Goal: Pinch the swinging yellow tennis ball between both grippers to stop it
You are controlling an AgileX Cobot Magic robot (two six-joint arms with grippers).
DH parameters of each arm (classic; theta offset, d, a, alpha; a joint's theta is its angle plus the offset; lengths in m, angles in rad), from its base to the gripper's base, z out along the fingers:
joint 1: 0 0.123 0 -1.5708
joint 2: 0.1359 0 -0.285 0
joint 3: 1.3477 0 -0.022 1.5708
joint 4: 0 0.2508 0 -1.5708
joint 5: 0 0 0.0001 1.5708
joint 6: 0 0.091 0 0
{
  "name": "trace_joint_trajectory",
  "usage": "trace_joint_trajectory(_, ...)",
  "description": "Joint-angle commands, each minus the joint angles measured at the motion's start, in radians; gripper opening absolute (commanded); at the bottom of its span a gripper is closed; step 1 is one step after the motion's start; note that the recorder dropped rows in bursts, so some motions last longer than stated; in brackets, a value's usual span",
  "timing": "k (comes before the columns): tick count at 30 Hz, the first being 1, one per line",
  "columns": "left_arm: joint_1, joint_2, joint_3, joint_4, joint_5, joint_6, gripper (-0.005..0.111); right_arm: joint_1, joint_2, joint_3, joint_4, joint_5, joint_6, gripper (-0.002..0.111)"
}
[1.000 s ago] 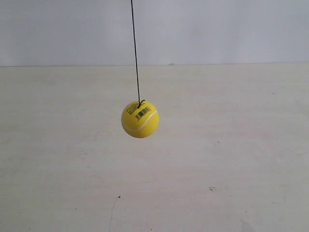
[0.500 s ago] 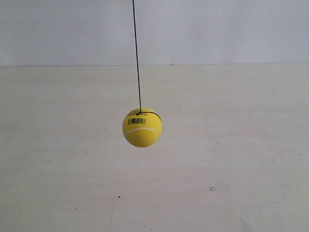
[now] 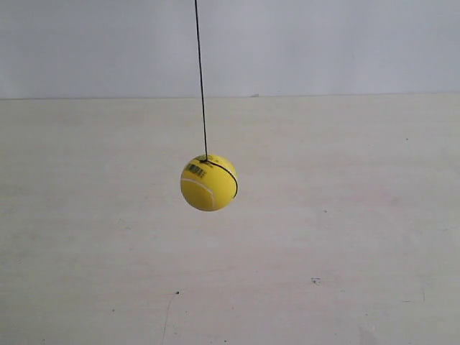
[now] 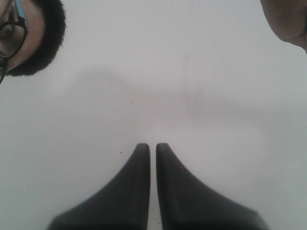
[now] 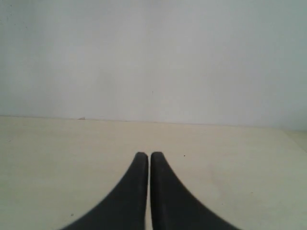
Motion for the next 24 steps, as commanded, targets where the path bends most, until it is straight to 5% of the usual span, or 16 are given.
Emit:
trace_joint_trajectory(1, 0.001, -0.002, 0.002, -0.010, 0.007, -0.009, 0.005, -0.008, -0.004, 0.006, -0.310, 0.038, 0.308, 0.000)
trace_joint_trajectory(4, 0.001, -0.002, 0.002, -0.010, 0.007, -0.009, 0.005, -0.008, -0.004, 0.006, -0.449, 0.104, 0.453, 0.000)
trace_joint_trajectory(24, 0.001, -0.002, 0.002, -0.010, 0.007, -0.009, 0.005, -0.008, -0.004, 0.006, -0.450, 0.255, 0.321, 0.000)
